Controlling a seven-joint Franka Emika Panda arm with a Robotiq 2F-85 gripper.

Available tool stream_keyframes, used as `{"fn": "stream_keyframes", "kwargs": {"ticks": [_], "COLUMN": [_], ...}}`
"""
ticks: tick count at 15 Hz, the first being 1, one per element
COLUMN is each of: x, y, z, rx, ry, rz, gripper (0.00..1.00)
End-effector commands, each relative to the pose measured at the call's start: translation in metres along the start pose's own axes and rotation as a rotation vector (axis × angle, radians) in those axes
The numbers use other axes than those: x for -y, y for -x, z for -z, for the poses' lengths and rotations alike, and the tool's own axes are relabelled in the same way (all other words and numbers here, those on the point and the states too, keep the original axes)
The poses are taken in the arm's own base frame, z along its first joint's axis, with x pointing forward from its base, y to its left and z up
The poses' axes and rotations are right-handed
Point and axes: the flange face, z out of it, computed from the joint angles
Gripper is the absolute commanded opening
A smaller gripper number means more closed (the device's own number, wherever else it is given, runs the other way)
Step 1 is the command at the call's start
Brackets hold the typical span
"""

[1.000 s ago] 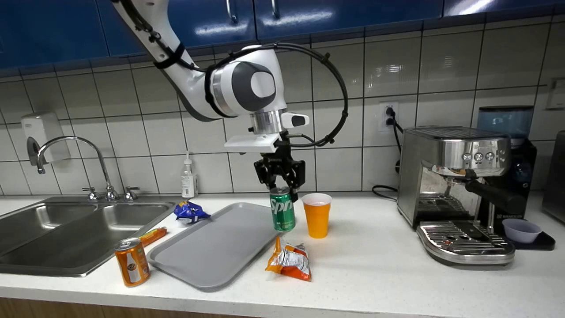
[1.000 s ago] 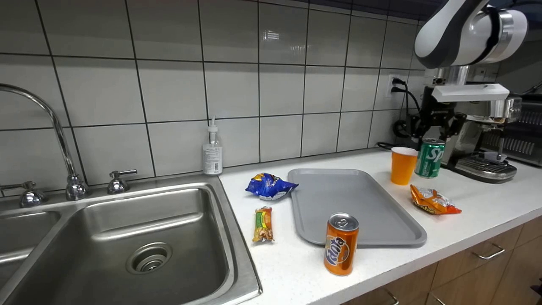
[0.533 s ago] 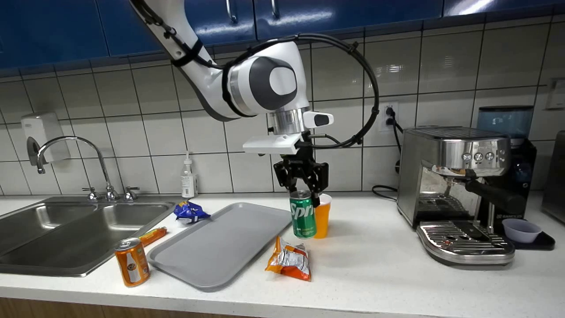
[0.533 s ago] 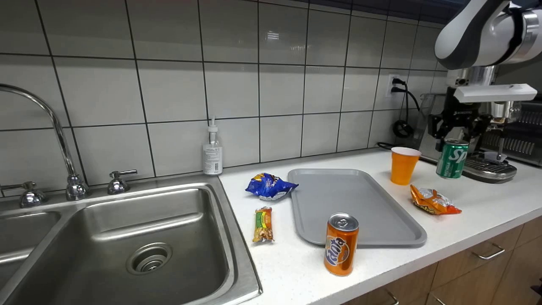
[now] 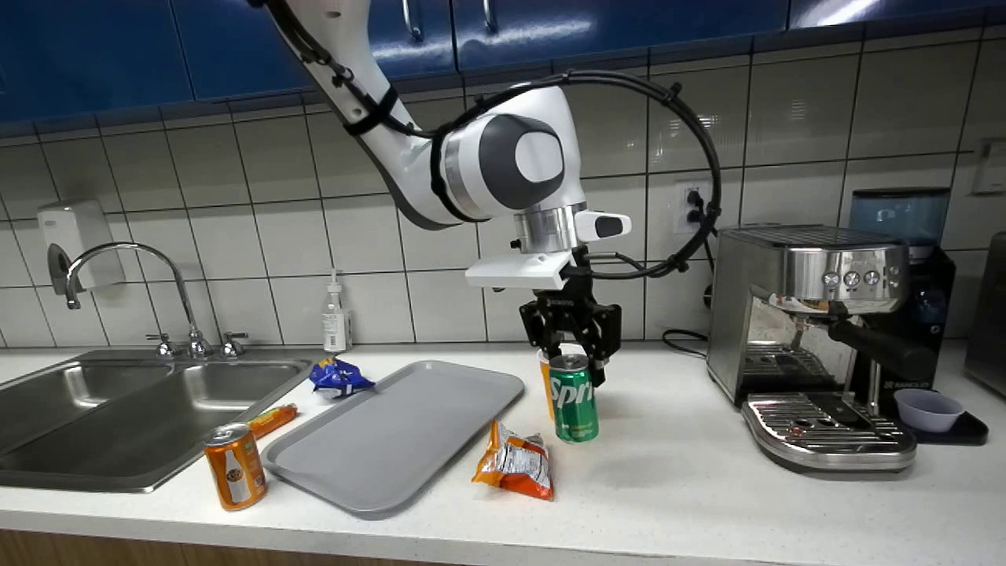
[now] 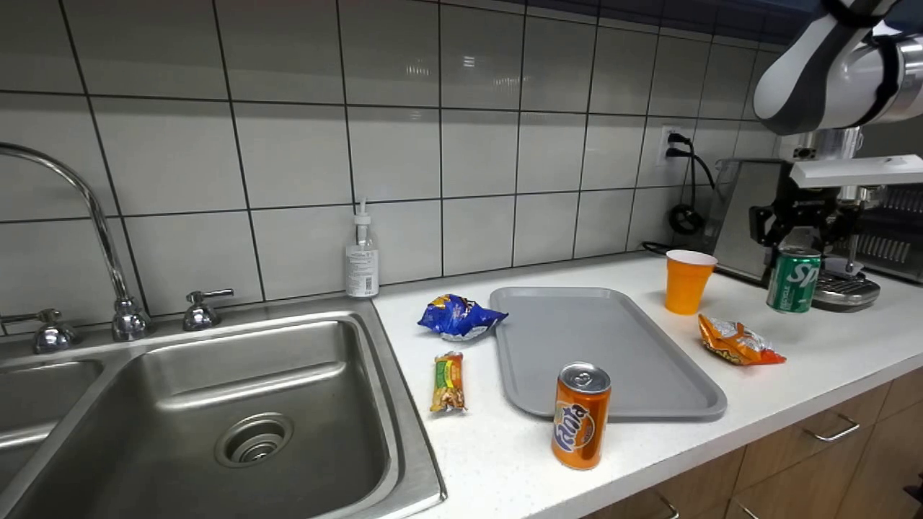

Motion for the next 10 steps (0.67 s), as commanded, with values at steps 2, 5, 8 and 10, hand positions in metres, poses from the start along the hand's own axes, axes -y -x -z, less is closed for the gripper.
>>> {"fn": "stream_keyframes", "kwargs": {"ticks": [2, 5, 8, 10], "x": [-0.015, -0.019, -0.023, -0.024], "y": [-0.024, -0.034, -0.043, -0.048], "z": [-0.012, -0.024, -0.036, -0.043], "rx": [-0.006, -0.002, 0.005, 0.01], "ry": [0.024, 0.033, 0.039, 0.042], "rz": [-0.031, -0.049, -0.074, -0.087], "gripper": [0.38, 0.38, 0.38, 0.38]}}
